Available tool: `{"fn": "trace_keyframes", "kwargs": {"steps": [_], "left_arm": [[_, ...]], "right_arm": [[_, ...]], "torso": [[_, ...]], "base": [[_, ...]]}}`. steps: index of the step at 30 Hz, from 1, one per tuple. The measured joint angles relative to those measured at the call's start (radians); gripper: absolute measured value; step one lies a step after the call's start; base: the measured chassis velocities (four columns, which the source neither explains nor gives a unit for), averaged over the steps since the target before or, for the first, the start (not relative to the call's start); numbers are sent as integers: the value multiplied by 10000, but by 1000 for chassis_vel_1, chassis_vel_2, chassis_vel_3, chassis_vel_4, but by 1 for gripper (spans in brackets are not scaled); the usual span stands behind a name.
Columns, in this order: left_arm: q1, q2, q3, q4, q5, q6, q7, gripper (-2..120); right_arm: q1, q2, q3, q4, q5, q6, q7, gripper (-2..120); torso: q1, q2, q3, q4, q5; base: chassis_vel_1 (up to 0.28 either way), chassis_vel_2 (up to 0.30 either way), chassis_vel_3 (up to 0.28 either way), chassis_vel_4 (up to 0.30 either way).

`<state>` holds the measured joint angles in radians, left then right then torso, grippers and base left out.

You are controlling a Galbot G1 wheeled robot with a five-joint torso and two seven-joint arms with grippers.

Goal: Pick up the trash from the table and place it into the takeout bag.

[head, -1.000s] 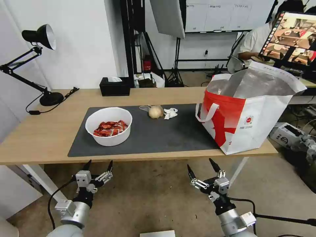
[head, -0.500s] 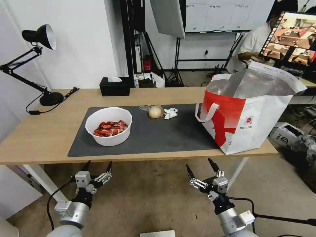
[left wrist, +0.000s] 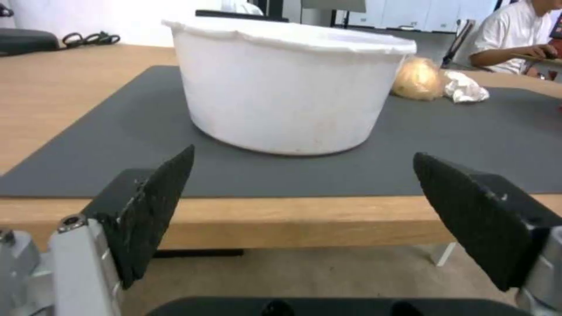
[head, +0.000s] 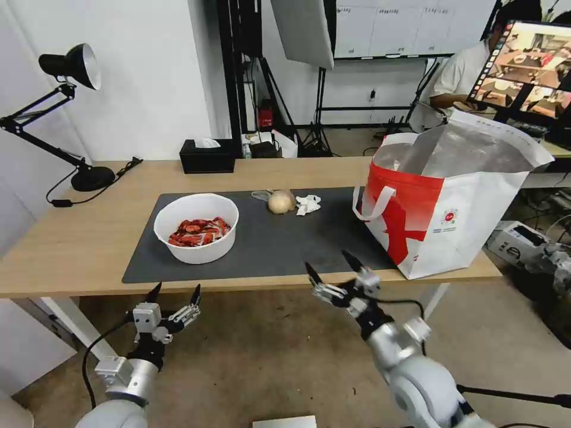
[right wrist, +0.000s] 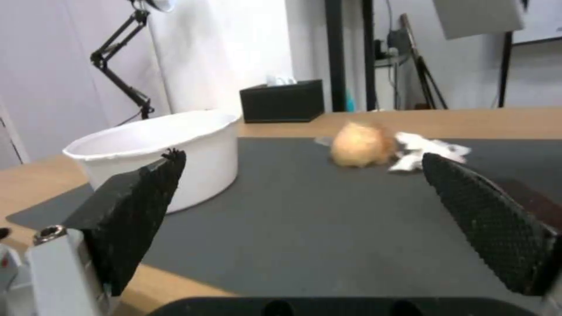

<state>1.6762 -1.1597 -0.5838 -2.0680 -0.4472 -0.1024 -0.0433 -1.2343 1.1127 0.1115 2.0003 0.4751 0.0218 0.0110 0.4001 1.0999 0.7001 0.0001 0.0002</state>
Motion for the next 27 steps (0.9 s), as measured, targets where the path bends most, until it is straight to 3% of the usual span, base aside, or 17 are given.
{"fn": "trace_keyframes", "kwargs": {"steps": [5,7,11,13,14,16,27], "left_arm": [[21,-17,-16,-62,-16,29,0,100],[22,-31,-23,-72,-19,35,3,100],[22,-38,-24,-71,-20,39,4,100],[12,-71,-26,-15,-20,46,5,100],[12,-71,-26,-15,-20,46,5,100],[15,-92,-44,6,-20,49,5,100],[35,-157,-61,34,9,49,20,100]], "right_arm": [[1416,94,-912,-669,254,-252,638,100],[2299,250,-1516,-1085,434,-615,1341,100],[2809,383,-1844,-1317,597,-926,1898,100],[3885,743,-2472,-1918,1012,-1676,3336,100],[3885,743,-2472,-1918,1012,-1676,3336,100],[4631,1041,-2740,-2461,1284,-2162,4407,100],[6530,1881,-3236,-4170,1720,-2893,6201,100]], "torso": [[0,0,1,-1,-3],[1,0,2,1,-3],[0,0,1,0,-4],[0,0,1,-1,-4],[0,0,1,-1,-4],[0,0,1,-1,-4],[0,0,1,0,-3]], "base": [[0,0,0,0],[0,0,0,0],[0,0,0,0],[0,0,0,0],[0,0,0,0],[0,0,0,0],[0,0,0,0]]}}
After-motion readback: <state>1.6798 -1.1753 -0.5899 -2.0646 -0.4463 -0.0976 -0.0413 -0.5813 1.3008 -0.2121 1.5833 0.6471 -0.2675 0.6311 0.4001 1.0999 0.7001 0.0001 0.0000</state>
